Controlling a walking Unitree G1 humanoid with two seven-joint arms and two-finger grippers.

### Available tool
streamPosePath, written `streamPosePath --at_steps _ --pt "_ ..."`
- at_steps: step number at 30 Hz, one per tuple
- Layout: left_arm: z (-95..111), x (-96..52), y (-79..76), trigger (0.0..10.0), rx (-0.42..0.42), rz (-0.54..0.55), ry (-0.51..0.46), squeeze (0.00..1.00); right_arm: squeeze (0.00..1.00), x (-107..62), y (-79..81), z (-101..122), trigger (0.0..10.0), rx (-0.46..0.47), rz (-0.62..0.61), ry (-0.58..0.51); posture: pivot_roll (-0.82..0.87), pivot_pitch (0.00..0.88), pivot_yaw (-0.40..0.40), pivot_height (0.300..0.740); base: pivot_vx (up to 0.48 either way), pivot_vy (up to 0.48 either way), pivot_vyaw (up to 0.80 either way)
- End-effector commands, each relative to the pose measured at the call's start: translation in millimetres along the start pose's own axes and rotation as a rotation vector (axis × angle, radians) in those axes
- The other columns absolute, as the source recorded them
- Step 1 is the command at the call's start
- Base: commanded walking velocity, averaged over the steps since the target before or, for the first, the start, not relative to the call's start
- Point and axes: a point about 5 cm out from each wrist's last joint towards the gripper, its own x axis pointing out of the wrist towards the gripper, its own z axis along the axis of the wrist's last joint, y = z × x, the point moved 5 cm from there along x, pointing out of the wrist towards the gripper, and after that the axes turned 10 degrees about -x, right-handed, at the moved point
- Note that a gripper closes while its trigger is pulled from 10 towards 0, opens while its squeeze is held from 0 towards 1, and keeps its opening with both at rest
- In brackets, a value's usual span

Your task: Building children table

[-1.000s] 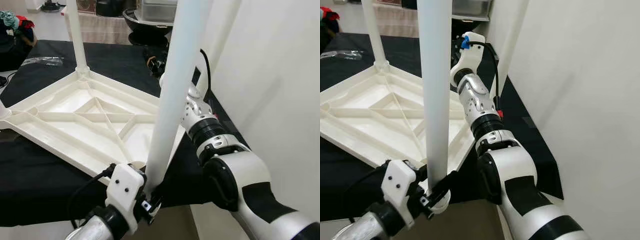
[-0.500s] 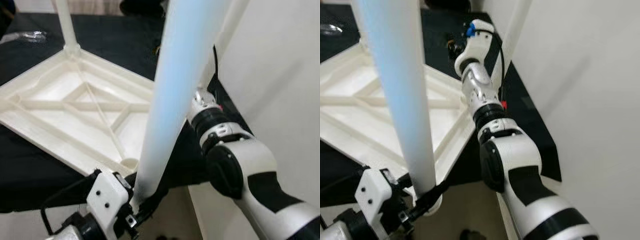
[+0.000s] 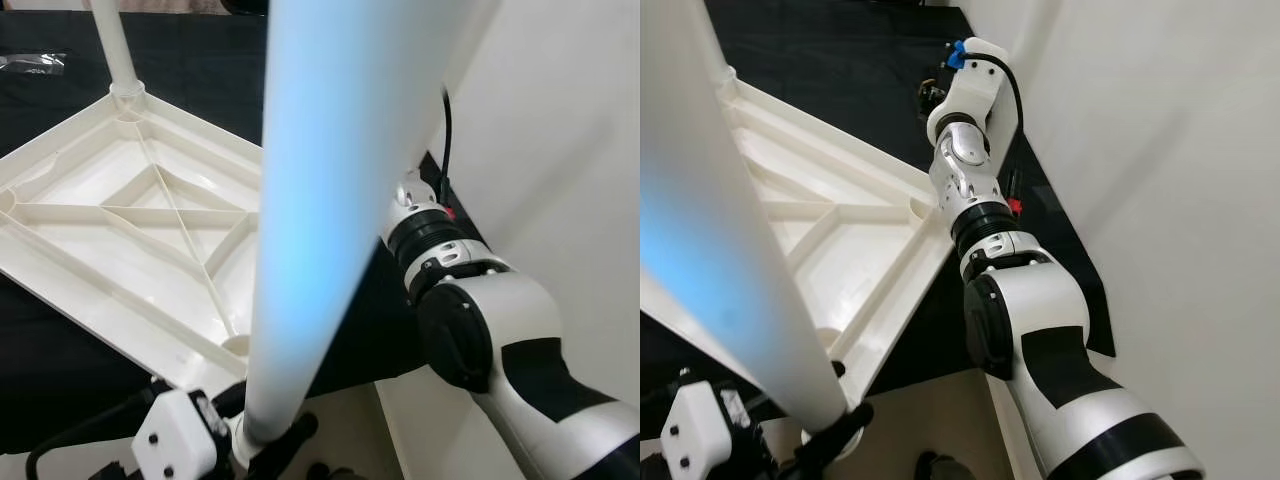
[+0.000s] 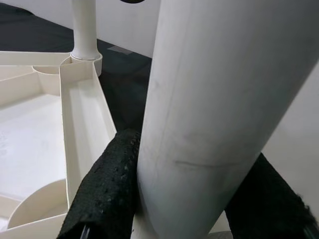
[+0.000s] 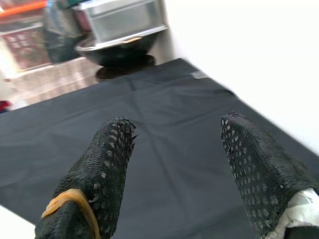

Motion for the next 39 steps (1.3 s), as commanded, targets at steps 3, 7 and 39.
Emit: streamPosePath --at_steps 3,7,39 --pt "-33 -11.2 -8.6 0.0 -0.171 0.005 0.17 0.0 0.0 2.3 -35.2 -8 10.0 -0.038 -0.171 0.047 0.11 0.25 -0.219 0.74 0.0 0.0 0.0" --pt "-38 -27.7 35.0 0.0 -0.064 0.205 0.197 0.0 0.0 2.3 -62.0 -9 10.0 -0.087 -0.278 0.043 0.11 0.241 -0.216 0.74 0.0 0.0 0.0" --pt "10 -111.8 169.7 0.0 0.413 0.928 0.123 0.0 0.0 -4.2 -100.3 -22 10.0 -0.253 -0.379 0.014 0.1 0.217 -0.202 0.74 0.0 0.0 0.0"
